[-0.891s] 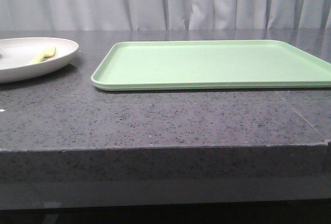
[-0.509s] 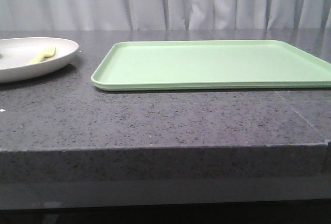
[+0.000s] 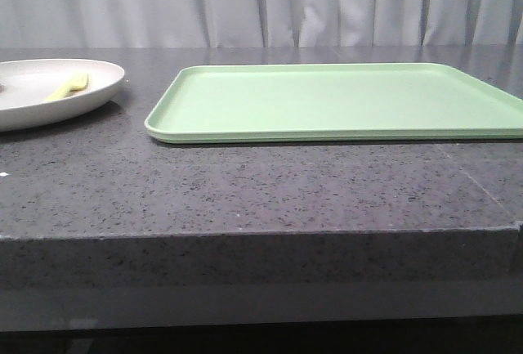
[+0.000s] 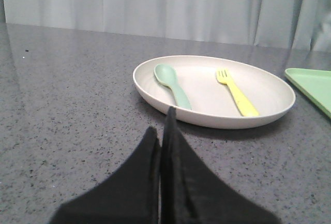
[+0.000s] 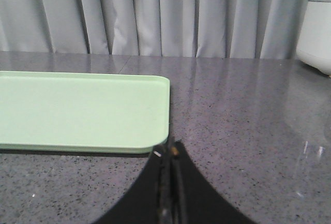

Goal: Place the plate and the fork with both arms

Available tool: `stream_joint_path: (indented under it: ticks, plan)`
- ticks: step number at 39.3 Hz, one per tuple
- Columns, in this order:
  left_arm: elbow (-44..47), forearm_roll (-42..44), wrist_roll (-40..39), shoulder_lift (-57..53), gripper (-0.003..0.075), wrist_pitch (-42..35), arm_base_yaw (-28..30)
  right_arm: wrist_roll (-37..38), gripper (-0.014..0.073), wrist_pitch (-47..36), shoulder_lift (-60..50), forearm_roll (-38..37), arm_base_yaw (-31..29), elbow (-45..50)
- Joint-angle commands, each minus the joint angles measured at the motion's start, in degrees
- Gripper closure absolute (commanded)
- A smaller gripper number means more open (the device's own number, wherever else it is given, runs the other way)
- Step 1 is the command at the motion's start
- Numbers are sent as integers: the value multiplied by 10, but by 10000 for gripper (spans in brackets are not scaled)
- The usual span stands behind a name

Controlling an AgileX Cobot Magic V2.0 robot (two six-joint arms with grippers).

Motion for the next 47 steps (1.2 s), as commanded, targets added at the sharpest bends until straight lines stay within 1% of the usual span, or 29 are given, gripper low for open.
stream_joint_path:
  ticks: [1, 7, 10, 15, 18, 23, 26, 35, 47]
  plan:
    - [-42, -3, 0, -12, 738, -47, -3, -1, 652, -26, -11, -1, 1, -47]
    - [-145, 19, 0, 1, 738, -2, -3, -1, 652, 63, 0, -1, 1, -146]
    - [-196, 20, 0, 22, 738, 34, -3, -1, 652, 100, 17, -1, 1, -190]
    - [-290, 25, 0, 84, 738, 116, -3, -1, 652, 152, 78, -2, 1, -281]
    - [-367, 24, 0, 144, 738, 172, -3, -1, 652, 180, 129, -2, 1, -336]
    - [-430, 24, 0, 209, 738, 234, -3, -1, 652, 200, 187, -2, 1, -380]
    - [-445, 24, 0, 239, 738, 235, -3, -1, 652, 195, 223, -2, 1, -391]
    - [-446, 23, 0, 294, 738, 229, -3, -1, 652, 193, 296, -2, 1, -391]
    - [-446, 23, 0, 314, 738, 229, -3, -1, 652, 195, 320, -2, 1, -391]
